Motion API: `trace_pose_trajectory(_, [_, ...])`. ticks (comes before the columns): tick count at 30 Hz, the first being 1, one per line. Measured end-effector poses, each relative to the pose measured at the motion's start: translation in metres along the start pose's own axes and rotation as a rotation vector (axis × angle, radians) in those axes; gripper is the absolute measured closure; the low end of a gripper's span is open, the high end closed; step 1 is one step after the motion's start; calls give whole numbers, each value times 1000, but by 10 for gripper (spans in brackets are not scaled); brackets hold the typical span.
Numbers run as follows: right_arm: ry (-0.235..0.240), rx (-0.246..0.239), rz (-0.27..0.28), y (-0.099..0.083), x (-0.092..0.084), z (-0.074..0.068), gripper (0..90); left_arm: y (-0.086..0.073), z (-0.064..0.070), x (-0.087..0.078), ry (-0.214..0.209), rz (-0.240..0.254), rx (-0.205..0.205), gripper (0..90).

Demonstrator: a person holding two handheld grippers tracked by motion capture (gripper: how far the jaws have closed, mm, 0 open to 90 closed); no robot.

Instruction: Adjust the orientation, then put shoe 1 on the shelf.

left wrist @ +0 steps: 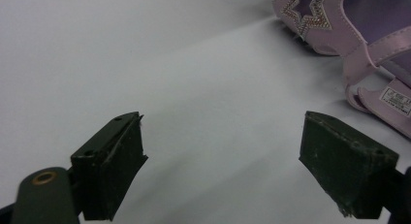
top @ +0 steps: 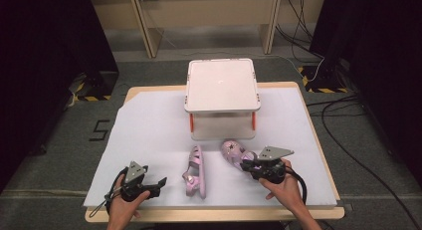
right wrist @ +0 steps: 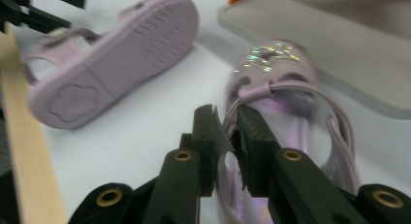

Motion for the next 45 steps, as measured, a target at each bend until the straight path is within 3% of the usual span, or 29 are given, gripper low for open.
trace_pose_trajectory(4, [50, 21, 11, 2, 4, -11, 742, 0, 0, 0, 1, 2, 2, 153])
trace_pose_trajectory(8, [31, 3, 22, 6, 2, -14, 668, 0, 0, 0, 0, 0, 2, 153])
trace_pose_trajectory(13, [-47, -54, 79, 12, -16, -11, 581, 0, 0, 0, -1, 1, 4, 153])
trace_pose_trajectory(18, [-175, -111, 45, 5, -22, 3, 533, 0, 0, -1, 0, 1, 3, 153])
trace_pose_trajectory(27, [-204, -153, -6, -2, -12, 9, 502, 0, -2, 0, 4, -3, -10, 153])
trace_pose_trajectory(36, [-215, -193, -44, 2, 5, 7, 536, 0, -3, 0, 4, -1, -13, 153])
trace_pose_trajectory(39, [-207, -187, -60, 1, 10, 8, 587, 0, -2, -1, 1, 2, -10, 153])
trace_pose_trajectory(42, [-198, -166, -35, 2, 9, 10, 674, 0, -2, -1, 0, 2, -10, 153])
trace_pose_trajectory(45, [-202, -182, -33, 2, 7, 10, 714, 0, -3, -1, 3, -1, -10, 153])
Point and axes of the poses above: each handheld gripper's, and its own axes: x roughly forward along the jaws, y roughly out of its top, z roughly to its right, the point moved 5 cm from there along x, roughly forward along the jaws, and after that the axes turned 10 degrees about -z, right-handed, at the moved point
